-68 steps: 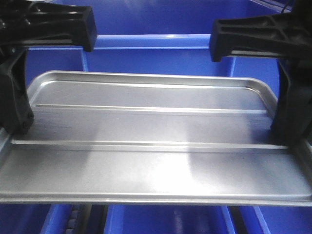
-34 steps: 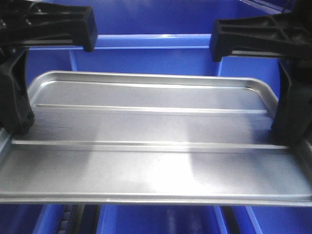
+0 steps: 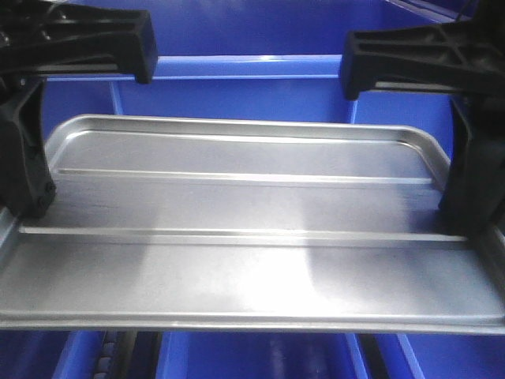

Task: Grab silver tray and place in blue box
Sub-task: 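Position the held tray above the blue bin with both grippers, then lower the tray with both grippers down into the blue bin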

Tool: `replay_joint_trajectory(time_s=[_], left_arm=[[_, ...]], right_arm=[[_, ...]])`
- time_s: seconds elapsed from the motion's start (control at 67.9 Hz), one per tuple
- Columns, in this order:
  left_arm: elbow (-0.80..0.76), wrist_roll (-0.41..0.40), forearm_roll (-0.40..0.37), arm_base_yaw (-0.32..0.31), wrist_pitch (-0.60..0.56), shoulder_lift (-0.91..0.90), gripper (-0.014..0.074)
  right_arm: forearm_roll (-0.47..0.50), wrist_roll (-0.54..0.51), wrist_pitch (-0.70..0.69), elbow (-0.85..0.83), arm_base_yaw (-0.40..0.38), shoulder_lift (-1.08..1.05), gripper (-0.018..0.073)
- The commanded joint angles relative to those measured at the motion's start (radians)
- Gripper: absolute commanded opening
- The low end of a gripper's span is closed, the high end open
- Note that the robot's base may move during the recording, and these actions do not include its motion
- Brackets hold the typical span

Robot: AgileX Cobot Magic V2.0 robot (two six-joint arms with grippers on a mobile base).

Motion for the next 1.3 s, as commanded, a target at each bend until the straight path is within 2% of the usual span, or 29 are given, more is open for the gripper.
replay_joint_trajectory(time_s=[0.0, 0.589, 0.795, 0.958, 1.046, 1.208, 1.282], left_arm=[[-0.026, 0.002, 0.01, -0.012, -0.028, -0.028, -0.01], [-0.026, 0.002, 0.037, -0.012, -0.038, -0.026, -0.01], [-0.074, 0.006, 0.062, -0.012, 0.004, -0.026, -0.01], [-0.177, 0.11, 0.066, -0.005, 0.022, -0.026, -0.01], [-0.235, 0.122, 0.062, 0.008, 0.022, -0.024, -0.01], [-0.322, 0.142, 0.083, 0.069, 0.022, -0.024, -0.01], [-0.357, 0.197, 0.085, 0.107, 0.022, -0.015, -0.01]], right_arm=[[-0.034, 0.006, -0.048, -0.033, 0.003, -0.028, 0.0056], [-0.04, -0.009, -0.05, -0.033, 0.003, -0.028, 0.0056], [-0.047, -0.055, 0.014, -0.085, 0.003, -0.028, 0.0056], [-0.065, -0.114, 0.067, -0.201, 0.003, -0.027, 0.0056], [-0.065, -0.15, 0.076, -0.269, 0.002, -0.024, 0.0056], [-0.065, -0.213, 0.091, -0.379, -0.025, -0.001, 0.0056], [-0.065, -0.247, 0.091, -0.425, -0.048, 0.023, 0.0056]])
